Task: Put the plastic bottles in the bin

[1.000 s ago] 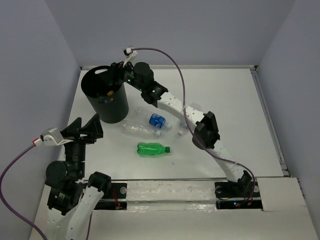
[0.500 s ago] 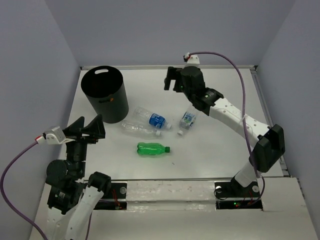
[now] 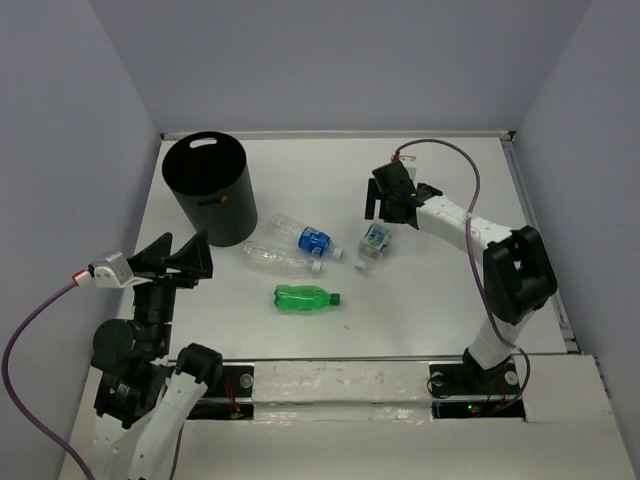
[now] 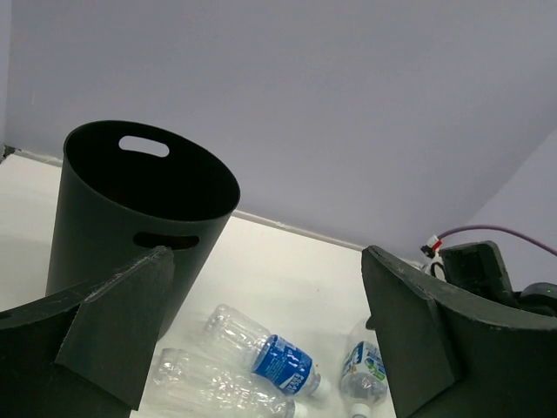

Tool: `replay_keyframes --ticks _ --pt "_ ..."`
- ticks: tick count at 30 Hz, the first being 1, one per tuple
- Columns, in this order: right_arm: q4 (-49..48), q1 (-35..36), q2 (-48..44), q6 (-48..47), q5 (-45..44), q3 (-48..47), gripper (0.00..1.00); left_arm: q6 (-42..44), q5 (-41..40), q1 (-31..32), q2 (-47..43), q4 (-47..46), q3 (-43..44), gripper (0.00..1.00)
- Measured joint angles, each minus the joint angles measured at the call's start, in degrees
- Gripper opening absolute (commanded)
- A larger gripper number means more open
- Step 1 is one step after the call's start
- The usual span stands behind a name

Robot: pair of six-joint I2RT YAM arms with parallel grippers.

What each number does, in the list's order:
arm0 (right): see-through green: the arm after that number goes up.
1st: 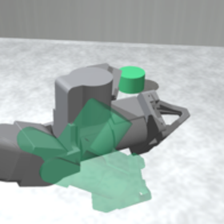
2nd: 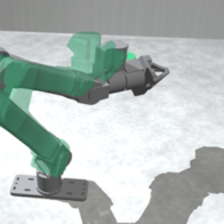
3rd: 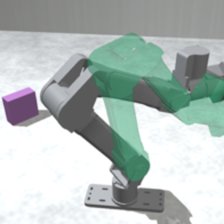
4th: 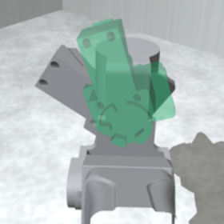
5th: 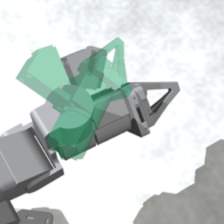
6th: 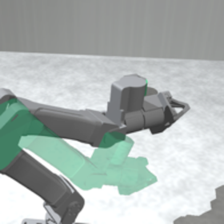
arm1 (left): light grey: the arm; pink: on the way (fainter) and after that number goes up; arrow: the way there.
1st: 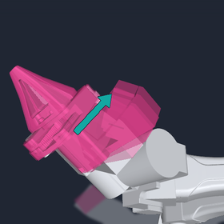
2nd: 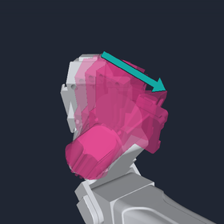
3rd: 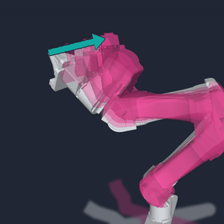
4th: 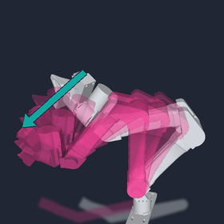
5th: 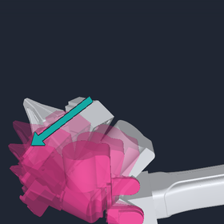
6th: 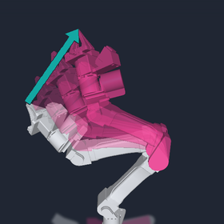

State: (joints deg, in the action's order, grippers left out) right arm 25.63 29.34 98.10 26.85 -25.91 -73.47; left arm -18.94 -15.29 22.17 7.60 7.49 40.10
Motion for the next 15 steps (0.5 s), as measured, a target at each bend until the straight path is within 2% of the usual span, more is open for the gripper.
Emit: replay_keyframes --ticks 9,15 --pt "-0.28 -2.01 7.41 1.18 4.48 -1.81 1.00 0.04 0.11 0.37 -0.02 0.02 0.00 0.99" --pt "-0.57 -2.36 9.99 1.75 5.31 -4.37 0.87 0.15 0.13 0.74 -0.02 0.00 0.00 0.99"
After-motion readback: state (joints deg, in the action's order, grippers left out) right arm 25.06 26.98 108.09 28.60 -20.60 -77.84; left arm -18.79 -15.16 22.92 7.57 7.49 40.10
